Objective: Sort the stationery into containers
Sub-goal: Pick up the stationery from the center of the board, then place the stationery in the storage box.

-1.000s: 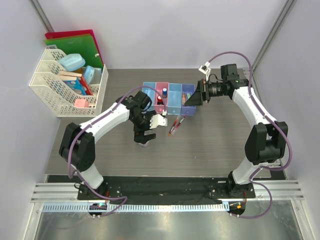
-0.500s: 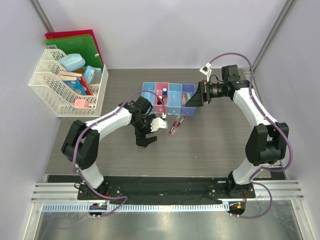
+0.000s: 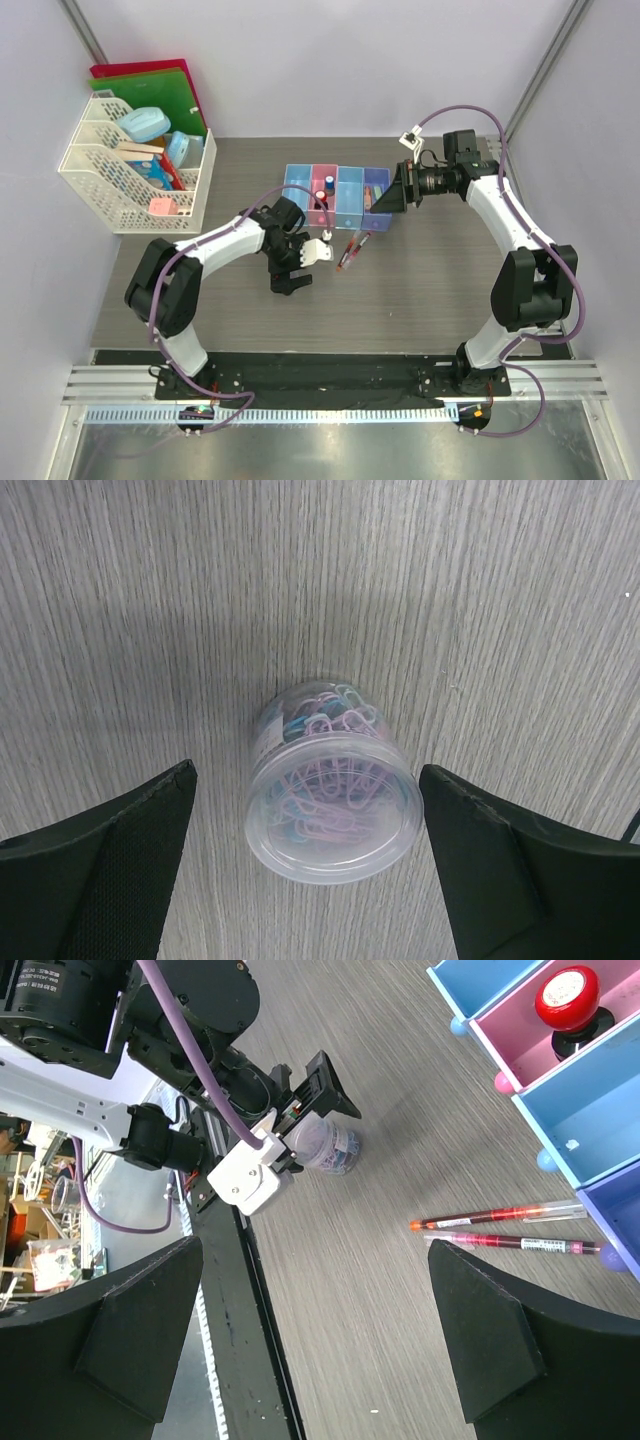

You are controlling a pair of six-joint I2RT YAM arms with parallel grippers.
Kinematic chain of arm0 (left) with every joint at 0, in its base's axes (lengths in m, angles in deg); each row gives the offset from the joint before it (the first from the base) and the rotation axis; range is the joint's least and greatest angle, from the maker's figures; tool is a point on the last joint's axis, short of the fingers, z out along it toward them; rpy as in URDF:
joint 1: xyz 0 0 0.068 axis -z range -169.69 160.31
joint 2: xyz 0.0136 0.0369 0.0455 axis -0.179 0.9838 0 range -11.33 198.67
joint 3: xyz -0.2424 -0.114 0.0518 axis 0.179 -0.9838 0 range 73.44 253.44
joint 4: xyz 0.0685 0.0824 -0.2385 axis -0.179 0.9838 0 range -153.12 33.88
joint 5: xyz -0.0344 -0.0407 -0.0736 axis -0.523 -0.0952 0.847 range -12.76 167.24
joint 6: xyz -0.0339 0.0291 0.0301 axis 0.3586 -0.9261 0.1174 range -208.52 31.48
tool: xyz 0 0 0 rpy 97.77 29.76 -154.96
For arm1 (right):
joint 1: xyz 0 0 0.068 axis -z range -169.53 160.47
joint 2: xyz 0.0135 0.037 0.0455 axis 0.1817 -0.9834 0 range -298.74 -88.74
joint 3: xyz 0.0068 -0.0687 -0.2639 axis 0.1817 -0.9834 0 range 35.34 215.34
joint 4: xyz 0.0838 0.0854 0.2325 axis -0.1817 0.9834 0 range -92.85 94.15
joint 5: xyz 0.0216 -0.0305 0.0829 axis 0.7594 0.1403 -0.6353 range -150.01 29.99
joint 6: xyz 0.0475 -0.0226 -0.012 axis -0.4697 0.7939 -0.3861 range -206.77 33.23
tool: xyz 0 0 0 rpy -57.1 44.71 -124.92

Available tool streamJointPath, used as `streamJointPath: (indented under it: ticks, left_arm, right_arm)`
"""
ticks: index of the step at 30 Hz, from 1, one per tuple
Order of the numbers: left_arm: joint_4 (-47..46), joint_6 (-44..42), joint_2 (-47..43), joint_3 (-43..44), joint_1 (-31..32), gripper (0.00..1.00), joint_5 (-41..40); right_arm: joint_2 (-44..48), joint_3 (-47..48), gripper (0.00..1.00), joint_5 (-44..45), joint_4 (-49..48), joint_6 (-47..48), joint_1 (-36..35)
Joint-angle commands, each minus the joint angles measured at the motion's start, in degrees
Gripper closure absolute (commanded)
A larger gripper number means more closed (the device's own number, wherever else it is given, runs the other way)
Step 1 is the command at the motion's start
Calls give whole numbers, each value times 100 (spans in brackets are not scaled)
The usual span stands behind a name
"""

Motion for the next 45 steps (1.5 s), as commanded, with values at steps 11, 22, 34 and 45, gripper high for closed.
streamJointPath:
  ticks: [11, 22, 34, 45]
  left_arm:
    - [253, 53, -164, 377, -12, 7, 60]
    - [701, 157, 73, 710, -12, 100, -2]
    - [447, 500, -587, 2194, -117, 100, -704]
    - [279, 739, 1696, 5025, -636, 100, -915]
  right_arm:
    - [278, 18, 0, -27, -177, -84, 31]
    - [314, 9, 0, 52, -194, -93, 31]
    - [287, 44, 0, 157, -194, -67, 40]
    - [296, -52, 0, 210, -194, 30, 66]
